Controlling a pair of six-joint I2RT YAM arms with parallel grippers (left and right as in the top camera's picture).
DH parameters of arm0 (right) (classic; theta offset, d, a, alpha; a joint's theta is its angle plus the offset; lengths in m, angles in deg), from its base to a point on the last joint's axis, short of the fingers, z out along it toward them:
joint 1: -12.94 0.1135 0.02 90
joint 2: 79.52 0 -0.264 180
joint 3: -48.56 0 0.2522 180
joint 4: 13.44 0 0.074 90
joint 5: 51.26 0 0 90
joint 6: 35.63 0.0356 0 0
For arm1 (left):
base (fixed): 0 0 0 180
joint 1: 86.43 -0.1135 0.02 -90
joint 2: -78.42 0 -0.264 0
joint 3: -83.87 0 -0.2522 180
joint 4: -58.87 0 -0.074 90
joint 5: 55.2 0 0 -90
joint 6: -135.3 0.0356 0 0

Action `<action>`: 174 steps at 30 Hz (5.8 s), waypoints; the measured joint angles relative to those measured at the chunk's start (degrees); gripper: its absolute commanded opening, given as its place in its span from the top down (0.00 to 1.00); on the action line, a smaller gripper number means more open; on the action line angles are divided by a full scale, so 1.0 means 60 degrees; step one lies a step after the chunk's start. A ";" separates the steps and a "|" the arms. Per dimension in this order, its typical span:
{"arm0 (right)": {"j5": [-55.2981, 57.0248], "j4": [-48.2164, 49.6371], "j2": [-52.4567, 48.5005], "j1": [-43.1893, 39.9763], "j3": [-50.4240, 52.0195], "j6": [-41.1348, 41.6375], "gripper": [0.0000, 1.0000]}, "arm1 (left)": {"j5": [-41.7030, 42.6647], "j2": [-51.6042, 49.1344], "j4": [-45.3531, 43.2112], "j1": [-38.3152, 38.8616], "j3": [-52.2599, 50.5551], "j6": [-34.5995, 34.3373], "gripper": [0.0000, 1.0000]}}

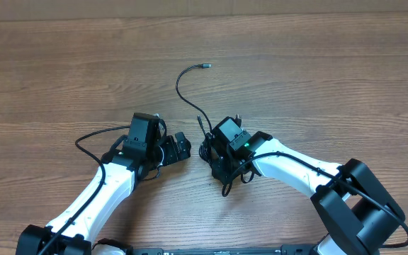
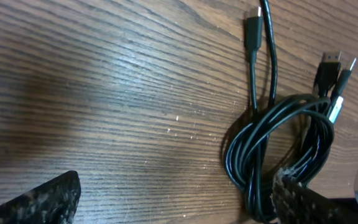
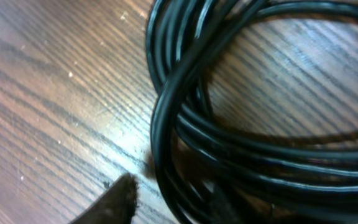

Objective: Untangle cables

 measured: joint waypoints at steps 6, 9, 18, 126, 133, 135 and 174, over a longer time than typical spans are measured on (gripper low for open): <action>-0.0113 0.0160 0.0000 -0.0007 0.0131 0.0029 0.96 | -0.0164 0.0000 0.0004 -0.0004 0.0000 -0.0291 0.00; -0.0186 0.0131 -0.0007 -0.0004 0.0138 0.0029 0.96 | -0.0197 0.0000 0.0004 -0.0004 0.0000 -0.0310 0.00; -0.0237 -0.1348 0.0022 0.0000 -0.0550 0.0142 0.96 | 0.0171 0.0000 -0.0233 -0.0004 0.0000 -0.0036 0.00; -0.1147 -0.2681 0.3082 0.0000 -0.1938 0.0251 0.96 | -0.1424 0.2626 0.4819 0.0015 0.2033 0.4703 0.00; -0.1144 -0.2685 0.3082 0.0000 -0.1938 0.0255 0.96 | -0.1450 0.2692 0.4109 0.0015 0.2033 0.4586 0.00; -0.1144 -0.2681 0.3082 0.0000 -0.1938 0.0251 0.96 | -0.1413 0.2692 0.3985 0.0015 0.2033 0.4561 0.00; -0.1144 -0.2739 0.3082 0.0000 -0.1938 0.0255 0.96 | -0.1308 0.0044 0.1559 0.0015 0.2036 0.4754 0.00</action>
